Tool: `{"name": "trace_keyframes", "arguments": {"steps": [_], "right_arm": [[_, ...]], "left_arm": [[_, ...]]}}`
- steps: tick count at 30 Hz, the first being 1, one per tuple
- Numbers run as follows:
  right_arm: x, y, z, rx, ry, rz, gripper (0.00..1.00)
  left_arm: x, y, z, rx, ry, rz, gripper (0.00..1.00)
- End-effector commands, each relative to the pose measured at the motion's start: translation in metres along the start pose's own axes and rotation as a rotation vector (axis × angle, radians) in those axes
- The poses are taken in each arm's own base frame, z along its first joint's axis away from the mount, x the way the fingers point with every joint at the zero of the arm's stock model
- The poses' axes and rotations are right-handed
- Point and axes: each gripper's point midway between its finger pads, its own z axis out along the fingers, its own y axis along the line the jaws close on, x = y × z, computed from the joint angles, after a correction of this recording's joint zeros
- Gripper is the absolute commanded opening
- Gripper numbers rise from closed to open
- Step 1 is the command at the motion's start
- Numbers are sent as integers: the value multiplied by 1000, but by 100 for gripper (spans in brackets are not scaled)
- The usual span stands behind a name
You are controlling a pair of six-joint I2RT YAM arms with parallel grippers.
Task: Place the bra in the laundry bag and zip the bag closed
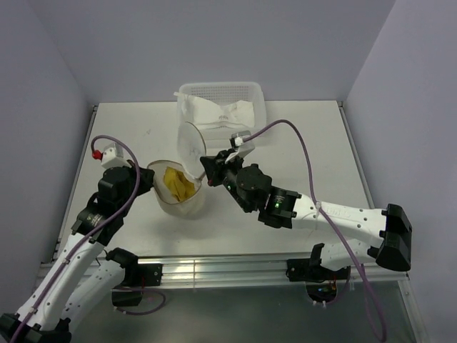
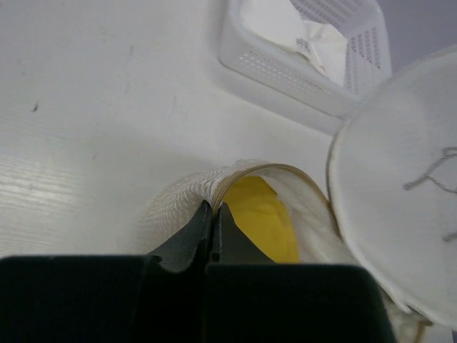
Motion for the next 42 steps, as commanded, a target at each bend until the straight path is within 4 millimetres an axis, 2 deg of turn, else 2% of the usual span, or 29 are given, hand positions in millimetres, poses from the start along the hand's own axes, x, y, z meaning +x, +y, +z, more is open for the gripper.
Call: {"name": "trace_keyframes", "arguments": {"steps": [1, 3, 7, 9, 12, 15, 16, 18, 21, 22, 25, 26, 28, 29, 32, 33, 34, 35, 36, 37, 39, 40, 42], "right_arm": [[-22, 23, 7, -59, -63, 122, 0], [-7, 21, 12, -51, -37, 128, 0], [29, 11, 20, -13, 15, 197, 0], [44, 2, 21, 16, 25, 215, 0], [66, -13, 29, 72, 48, 224, 0], [86, -26, 35, 107, 79, 240, 0], [88, -31, 37, 119, 81, 253, 0], [96, -38, 39, 132, 96, 261, 0], [101, -49, 39, 156, 102, 264, 2], [98, -51, 39, 159, 97, 277, 3], [97, -58, 36, 170, 95, 284, 19], [96, -59, 36, 170, 93, 284, 38], [91, -62, 35, 185, 107, 271, 55], [87, -64, 34, 190, 105, 266, 67], [68, -71, 28, 191, 81, 250, 83], [64, -73, 26, 189, 79, 243, 84], [51, -73, 21, 176, 60, 252, 84], [49, -77, 17, 181, 56, 248, 84], [45, -83, 14, 193, 48, 236, 84], [32, -84, 7, 185, 20, 247, 83], [28, -95, -3, 198, 6, 234, 82], [16, -96, -11, 186, -23, 247, 80], [20, -108, -22, 204, -18, 231, 78]], "left_arm": [[3, 14, 0, 3, 10, -32, 0], [5, 34, 2, -56, -2, -61, 0], [4, 48, 4, -103, -21, -103, 1], [14, 55, 9, -120, 8, -117, 0], [29, 61, 14, -127, 43, -138, 5], [31, 62, 13, -119, 38, -153, 23], [29, 61, 12, -116, 30, -154, 35], [21, 57, 7, -106, 9, -155, 51], [10, 49, 0, -76, -16, -143, 61], [7, 46, -2, -68, -17, -138, 65], [-8, 37, -11, -46, -41, -116, 67], [-19, 29, -15, -22, -63, -114, 67], [-30, 19, -22, 15, -81, -94, 67], [-40, 10, -28, 44, -98, -90, 67], [-52, -9, -32, 108, -98, -60, 66], [-51, -11, -27, 109, -78, -50, 65], [-51, -15, -25, 119, -68, -45, 65], [-56, -24, -26, 152, -69, -41, 64], [-54, -26, -18, 150, -44, -37, 63], [-57, -30, -15, 155, -45, -39, 62], [-61, -45, -5, 199, -27, -44, 60], [-62, -50, -1, 210, -20, -46, 59], [-64, -62, 14, 217, -5, -46, 58]]}}
